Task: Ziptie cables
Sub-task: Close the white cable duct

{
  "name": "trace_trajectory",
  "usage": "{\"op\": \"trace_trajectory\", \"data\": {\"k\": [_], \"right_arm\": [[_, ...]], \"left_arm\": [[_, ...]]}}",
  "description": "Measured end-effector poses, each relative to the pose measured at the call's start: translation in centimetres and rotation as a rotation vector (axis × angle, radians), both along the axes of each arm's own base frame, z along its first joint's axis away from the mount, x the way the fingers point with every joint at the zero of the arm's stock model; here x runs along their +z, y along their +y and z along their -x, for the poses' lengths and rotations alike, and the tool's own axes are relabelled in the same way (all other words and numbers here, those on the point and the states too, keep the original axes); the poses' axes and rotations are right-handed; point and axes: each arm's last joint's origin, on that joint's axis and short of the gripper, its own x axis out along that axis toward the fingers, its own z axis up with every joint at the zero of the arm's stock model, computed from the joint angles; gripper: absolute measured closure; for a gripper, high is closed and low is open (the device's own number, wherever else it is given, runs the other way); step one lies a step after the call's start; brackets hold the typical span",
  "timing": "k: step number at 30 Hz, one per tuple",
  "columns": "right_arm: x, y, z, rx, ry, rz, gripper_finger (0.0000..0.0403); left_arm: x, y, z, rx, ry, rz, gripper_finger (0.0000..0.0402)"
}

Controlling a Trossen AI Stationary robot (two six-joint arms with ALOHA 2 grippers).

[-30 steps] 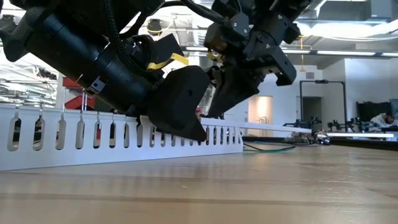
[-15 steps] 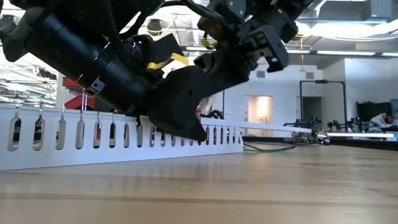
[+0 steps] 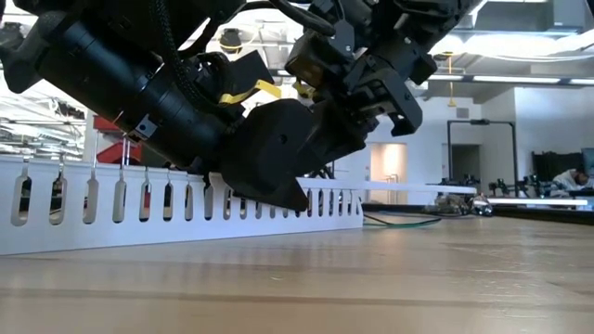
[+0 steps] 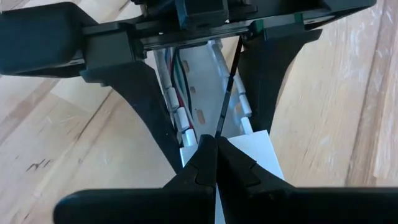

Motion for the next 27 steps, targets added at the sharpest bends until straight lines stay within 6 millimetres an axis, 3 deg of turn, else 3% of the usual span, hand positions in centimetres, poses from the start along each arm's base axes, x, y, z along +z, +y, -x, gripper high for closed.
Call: {"op": "trace_trajectory", "data": {"k": [17, 27], "right_arm": [[-0.19, 0.04, 0.08, -0.003, 0.013, -0.003, 0.0403], [-0.26, 0.11, 0.1, 0.012, 0.017, -0.018, 0.0403]], "left_arm": [[-0.07, 0.59, -0.25, 0.021, -0.005, 0.055, 0.0169], [-0.34, 0.77, -0.23, -0.013, 0.055, 0.114, 0.0127]]}}
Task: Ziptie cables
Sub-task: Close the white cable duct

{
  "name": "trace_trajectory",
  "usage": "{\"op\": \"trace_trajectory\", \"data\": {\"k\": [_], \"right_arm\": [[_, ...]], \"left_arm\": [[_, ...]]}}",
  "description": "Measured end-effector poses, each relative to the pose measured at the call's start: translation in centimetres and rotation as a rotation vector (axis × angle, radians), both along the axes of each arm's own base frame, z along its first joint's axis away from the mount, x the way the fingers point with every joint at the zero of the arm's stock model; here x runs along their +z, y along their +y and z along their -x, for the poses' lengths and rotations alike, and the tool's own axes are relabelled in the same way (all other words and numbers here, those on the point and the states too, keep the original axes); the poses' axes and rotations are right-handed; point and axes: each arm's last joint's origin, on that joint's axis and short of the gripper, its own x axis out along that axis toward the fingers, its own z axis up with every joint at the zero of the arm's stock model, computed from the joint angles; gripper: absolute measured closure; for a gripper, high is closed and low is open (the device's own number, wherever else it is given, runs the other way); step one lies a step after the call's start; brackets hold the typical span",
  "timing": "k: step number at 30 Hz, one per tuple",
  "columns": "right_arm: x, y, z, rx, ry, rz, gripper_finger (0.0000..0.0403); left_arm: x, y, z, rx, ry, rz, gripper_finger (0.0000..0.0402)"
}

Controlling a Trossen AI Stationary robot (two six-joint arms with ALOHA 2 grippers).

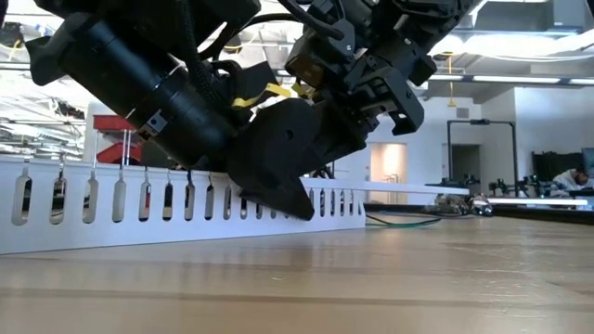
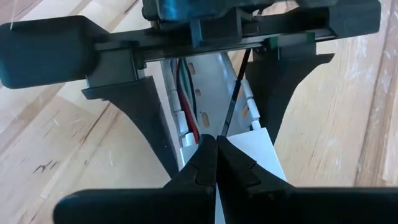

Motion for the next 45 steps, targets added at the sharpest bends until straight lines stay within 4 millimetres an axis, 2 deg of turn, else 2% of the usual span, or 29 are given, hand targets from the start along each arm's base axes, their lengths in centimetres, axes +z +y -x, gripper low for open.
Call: {"op": "trace_trajectory", "data": {"k": [14, 17, 23, 30, 45], "right_arm": [[0.0, 0.0, 0.0, 0.002, 0.0, -0.001, 0.0403], [-0.1, 0.0, 0.0, 0.002, 0.001, -0.001, 0.0403], [-0.1, -0.6, 0.0, -0.007, 0.002, -0.008, 0.0403], [-0.1, -0.9, 0.0, -0.012, 0.006, -0.014, 0.0403], [0.1, 0.0, -0.3, 0.01, -0.043, -0.02, 0.0403]], "left_arm": [[-0.3, 0.2, 0.5, 0.011, 0.06, 0.044, 0.0124], [-0.3, 0.1, 0.4, 0.013, 0.052, 0.043, 0.0133], [0.1, -1.4, 1.0, -0.062, 0.043, -0.032, 0.0164], [0.2, -2.5, 2.0, -0.041, 0.026, -0.025, 0.0162], [0.2, 0.1, 0.9, 0.008, 0.063, -0.091, 0.0162]]}}
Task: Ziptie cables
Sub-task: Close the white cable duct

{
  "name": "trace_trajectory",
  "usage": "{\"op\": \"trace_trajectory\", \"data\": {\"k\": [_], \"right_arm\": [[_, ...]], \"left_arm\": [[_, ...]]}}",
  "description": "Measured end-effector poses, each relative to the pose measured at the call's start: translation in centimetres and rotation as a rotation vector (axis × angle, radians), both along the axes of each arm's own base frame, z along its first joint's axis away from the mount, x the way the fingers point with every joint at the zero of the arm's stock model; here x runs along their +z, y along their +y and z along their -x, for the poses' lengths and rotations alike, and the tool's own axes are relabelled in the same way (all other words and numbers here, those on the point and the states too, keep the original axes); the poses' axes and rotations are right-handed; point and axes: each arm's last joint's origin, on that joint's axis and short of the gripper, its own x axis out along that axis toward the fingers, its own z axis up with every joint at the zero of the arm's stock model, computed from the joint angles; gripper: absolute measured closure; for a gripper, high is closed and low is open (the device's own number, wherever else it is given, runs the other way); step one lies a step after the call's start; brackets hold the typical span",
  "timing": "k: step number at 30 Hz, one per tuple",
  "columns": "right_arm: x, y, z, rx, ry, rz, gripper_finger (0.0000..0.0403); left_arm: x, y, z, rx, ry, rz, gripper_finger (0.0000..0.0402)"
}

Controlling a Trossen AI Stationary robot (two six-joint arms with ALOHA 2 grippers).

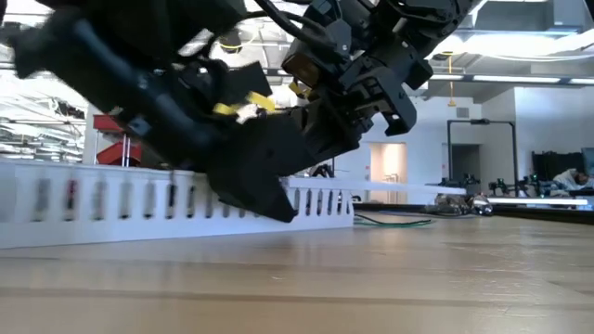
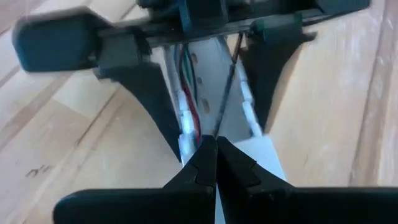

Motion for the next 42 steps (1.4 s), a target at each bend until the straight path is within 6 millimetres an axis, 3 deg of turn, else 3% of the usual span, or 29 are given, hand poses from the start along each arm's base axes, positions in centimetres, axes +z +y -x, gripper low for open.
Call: {"op": "trace_trajectory", "data": {"k": [8, 14, 16, 20, 26, 28, 33, 35, 38, 42], "right_arm": [[0.1, 0.1, -0.2, 0.005, -0.026, -0.002, 0.0403], [0.3, 0.1, -0.3, 0.01, -0.031, -0.002, 0.0403], [1.5, 0.2, -0.2, 0.024, -0.053, 0.009, 0.0403], [6.1, 0.2, 0.7, 0.044, -0.166, 0.056, 0.0403], [9.3, -1.4, 1.2, 0.027, -0.275, 0.064, 0.0403], [8.4, -2.2, 1.2, 0.013, -0.244, 0.056, 0.0403], [2.3, -3.2, 0.6, -0.017, -0.026, 0.072, 0.0403], [2.5, -3.2, 0.0, -0.008, -0.064, 0.057, 0.0403], [0.1, -2.8, -0.1, 0.021, 0.015, 0.044, 0.0403], [-0.5, -2.3, -0.3, 0.041, 0.019, 0.031, 0.0403]], "left_arm": [[0.0, 2.1, -0.9, 0.042, 0.02, -0.027, 0.0162], [0.1, 2.3, -1.1, 0.033, 0.012, -0.029, 0.0162], [0.2, 2.3, -1.3, 0.02, 0.01, -0.026, 0.0162], [0.2, 2.3, -1.4, 0.018, 0.004, -0.028, 0.0162], [0.2, 2.3, -1.4, 0.007, 0.015, -0.018, 0.0162], [0.2, 2.3, -1.5, -0.005, 0.018, -0.014, 0.0162], [0.2, 2.4, -1.7, -0.013, 0.021, -0.007, 0.0162], [0.2, 2.4, -1.7, -0.016, 0.022, -0.009, 0.0162], [0.2, 2.4, -1.7, -0.019, 0.023, -0.006, 0.0162], [0.2, 2.4, -1.7, -0.025, 0.027, 0.0, 0.0162]]}}
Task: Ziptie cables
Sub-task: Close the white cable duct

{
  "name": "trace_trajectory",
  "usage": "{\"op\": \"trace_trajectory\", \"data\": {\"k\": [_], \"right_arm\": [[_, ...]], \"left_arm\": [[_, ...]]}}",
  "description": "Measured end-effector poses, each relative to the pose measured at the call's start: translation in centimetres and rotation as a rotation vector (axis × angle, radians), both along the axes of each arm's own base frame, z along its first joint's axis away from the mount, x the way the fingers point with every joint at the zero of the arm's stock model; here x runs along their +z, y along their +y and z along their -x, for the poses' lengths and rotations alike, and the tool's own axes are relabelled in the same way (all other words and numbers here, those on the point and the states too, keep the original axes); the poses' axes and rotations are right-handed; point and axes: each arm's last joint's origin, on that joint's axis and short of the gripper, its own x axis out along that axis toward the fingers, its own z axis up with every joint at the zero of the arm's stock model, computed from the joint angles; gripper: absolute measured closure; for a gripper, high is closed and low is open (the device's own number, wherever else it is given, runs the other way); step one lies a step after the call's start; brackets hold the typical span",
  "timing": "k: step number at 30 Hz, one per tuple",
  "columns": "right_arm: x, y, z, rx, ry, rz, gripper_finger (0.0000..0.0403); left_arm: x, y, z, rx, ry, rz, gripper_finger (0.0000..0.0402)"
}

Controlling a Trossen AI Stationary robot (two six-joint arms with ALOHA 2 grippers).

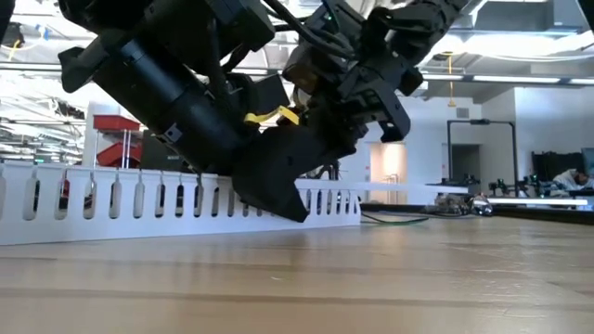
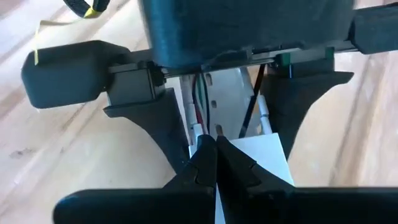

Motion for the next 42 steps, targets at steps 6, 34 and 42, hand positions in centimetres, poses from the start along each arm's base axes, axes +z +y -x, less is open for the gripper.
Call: {"op": "trace_trajectory", "data": {"k": [6, 34, 42], "right_arm": [[-0.1, 0.2, -0.2, 0.004, -0.017, -0.023, 0.0403], [1.6, -0.6, -0.7, 0.038, -0.136, -0.142, 0.0403], [1.1, -2.4, -0.2, 0.014, -0.07, -0.118, 0.0403]], "left_arm": [[0.0, -0.1, -0.1, -0.011, -0.004, 0.006, 0.0162], [0.0, -0.1, -0.1, -0.028, 0.007, 0.013, 0.0162], [0.0, -0.1, 0.0, -0.026, 0.021, 0.009, 0.0162]]}}
